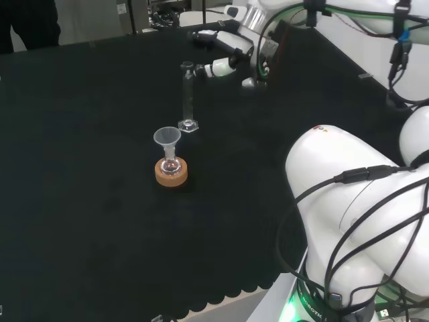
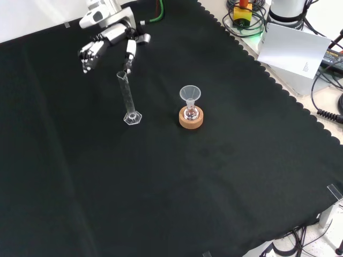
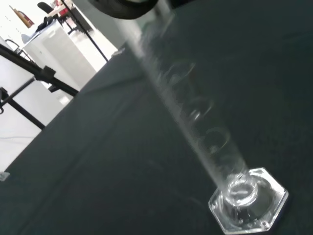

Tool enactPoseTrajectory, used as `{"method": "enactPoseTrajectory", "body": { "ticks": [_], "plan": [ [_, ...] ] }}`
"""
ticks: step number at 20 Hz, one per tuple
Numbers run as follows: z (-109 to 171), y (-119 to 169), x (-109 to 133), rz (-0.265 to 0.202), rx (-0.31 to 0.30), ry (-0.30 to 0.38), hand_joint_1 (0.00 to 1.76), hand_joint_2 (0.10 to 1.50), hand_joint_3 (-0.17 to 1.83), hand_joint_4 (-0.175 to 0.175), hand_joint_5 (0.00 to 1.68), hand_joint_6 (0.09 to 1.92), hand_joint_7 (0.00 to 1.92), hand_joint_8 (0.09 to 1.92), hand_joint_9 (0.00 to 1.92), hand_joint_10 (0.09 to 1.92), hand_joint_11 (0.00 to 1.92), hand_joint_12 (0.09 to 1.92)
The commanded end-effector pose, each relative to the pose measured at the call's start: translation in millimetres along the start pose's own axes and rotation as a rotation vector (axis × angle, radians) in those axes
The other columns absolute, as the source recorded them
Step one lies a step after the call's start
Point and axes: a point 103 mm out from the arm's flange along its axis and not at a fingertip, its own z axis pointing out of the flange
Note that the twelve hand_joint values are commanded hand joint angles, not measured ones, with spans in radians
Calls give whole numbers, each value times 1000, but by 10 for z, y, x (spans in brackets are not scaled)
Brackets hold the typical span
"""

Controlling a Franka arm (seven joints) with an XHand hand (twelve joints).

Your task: Put the graduated cylinder back on the table.

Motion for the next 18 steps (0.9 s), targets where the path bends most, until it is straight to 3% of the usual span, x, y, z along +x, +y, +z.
{"method": "enactPoseTrajectory", "body": {
  "ticks": [1,14,18],
  "plan": [
    [-505,-337,350,17,-70,-66,828,926,-175,-67,228,87,0,498,432,87,0,1457],
    [-1059,-1146,1132,84,-128,-210,825,925,-175,-68,261,87,0,650,445,103,18,1487],
    [-1111,-1353,1417,90,-124,-268,824,924,-175,-68,268,87,0,656,229,613,18,1499]
  ]
}}
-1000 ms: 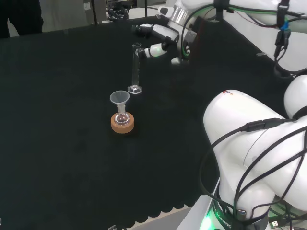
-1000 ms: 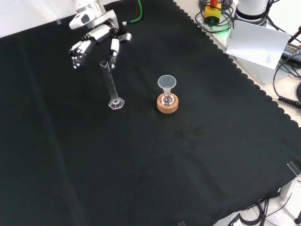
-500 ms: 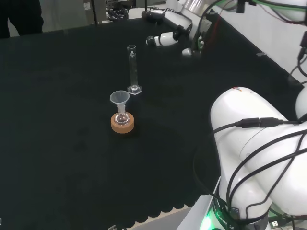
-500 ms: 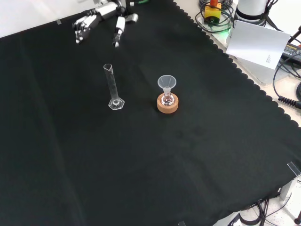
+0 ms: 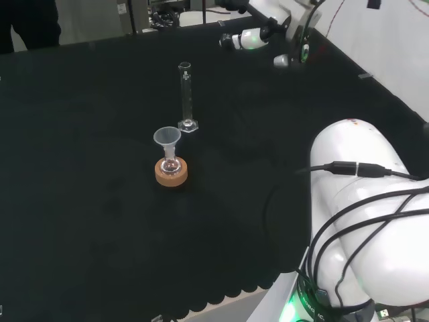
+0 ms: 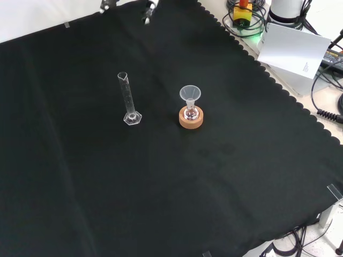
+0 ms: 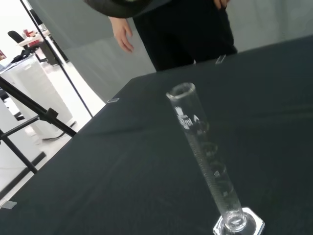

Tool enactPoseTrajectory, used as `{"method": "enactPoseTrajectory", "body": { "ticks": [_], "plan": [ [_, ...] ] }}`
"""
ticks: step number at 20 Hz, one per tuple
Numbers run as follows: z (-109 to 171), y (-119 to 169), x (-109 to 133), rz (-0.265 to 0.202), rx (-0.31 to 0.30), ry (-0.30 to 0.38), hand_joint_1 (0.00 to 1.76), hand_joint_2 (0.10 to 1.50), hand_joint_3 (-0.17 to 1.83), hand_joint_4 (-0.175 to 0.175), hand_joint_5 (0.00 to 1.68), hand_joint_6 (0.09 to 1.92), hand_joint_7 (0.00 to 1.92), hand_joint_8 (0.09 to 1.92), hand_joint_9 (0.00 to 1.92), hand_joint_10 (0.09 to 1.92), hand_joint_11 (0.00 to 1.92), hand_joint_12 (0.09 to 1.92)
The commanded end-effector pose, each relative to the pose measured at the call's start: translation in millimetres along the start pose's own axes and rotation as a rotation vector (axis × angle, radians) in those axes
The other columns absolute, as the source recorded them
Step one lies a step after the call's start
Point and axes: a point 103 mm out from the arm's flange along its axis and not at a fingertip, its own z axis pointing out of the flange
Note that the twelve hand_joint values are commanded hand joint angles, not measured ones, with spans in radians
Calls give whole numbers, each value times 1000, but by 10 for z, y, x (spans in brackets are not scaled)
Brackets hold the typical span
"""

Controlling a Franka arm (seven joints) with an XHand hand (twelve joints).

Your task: Put the graduated cylinder back on the table.

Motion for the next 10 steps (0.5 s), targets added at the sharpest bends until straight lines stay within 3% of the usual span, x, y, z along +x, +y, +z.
{"method": "enactPoseTrajectory", "body": {
  "ticks": [1,10],
  "plan": [
    [-258,-468,588,32,12,-126,824,924,-175,-68,269,87,0,658,202,676,19,1502],
    [-296,-747,956,45,68,-200,793,942,-175,-60,271,87,0,465,58,796,0,1473]
  ]
}}
